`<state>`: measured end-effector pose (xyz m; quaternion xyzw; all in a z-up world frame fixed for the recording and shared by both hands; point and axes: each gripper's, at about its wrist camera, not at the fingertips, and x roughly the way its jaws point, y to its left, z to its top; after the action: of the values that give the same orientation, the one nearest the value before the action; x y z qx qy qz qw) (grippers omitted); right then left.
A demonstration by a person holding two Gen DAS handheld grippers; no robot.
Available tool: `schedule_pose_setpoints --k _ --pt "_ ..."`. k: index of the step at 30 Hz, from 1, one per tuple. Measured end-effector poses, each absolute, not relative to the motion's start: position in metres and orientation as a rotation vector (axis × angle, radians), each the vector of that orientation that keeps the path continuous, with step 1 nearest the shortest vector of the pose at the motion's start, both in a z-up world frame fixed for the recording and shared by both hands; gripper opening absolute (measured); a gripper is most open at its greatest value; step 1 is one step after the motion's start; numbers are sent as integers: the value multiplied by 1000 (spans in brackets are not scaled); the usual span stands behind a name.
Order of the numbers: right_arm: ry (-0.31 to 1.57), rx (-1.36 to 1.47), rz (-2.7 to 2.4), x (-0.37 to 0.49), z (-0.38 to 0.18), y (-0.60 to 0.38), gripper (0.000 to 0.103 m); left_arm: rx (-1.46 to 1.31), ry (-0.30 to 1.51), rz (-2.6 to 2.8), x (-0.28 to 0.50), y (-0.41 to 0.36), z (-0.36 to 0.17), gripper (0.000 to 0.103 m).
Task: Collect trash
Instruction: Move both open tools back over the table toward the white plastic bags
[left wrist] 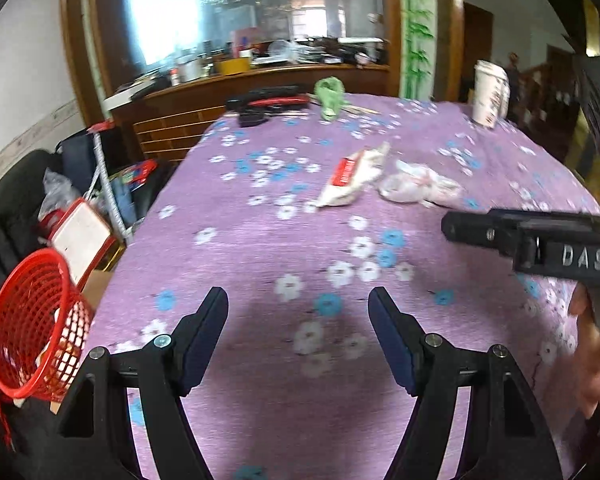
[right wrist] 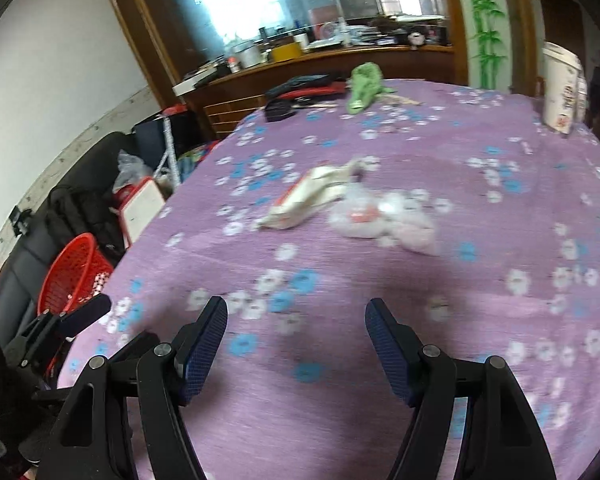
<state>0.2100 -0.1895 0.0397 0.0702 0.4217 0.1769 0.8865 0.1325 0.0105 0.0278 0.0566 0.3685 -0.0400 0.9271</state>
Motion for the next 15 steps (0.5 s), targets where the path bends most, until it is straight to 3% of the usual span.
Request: schedule_pose_setpoints --k 15 --pt "903 194 331 222 41 -227 76 193 808 -131 153 -36 23 72"
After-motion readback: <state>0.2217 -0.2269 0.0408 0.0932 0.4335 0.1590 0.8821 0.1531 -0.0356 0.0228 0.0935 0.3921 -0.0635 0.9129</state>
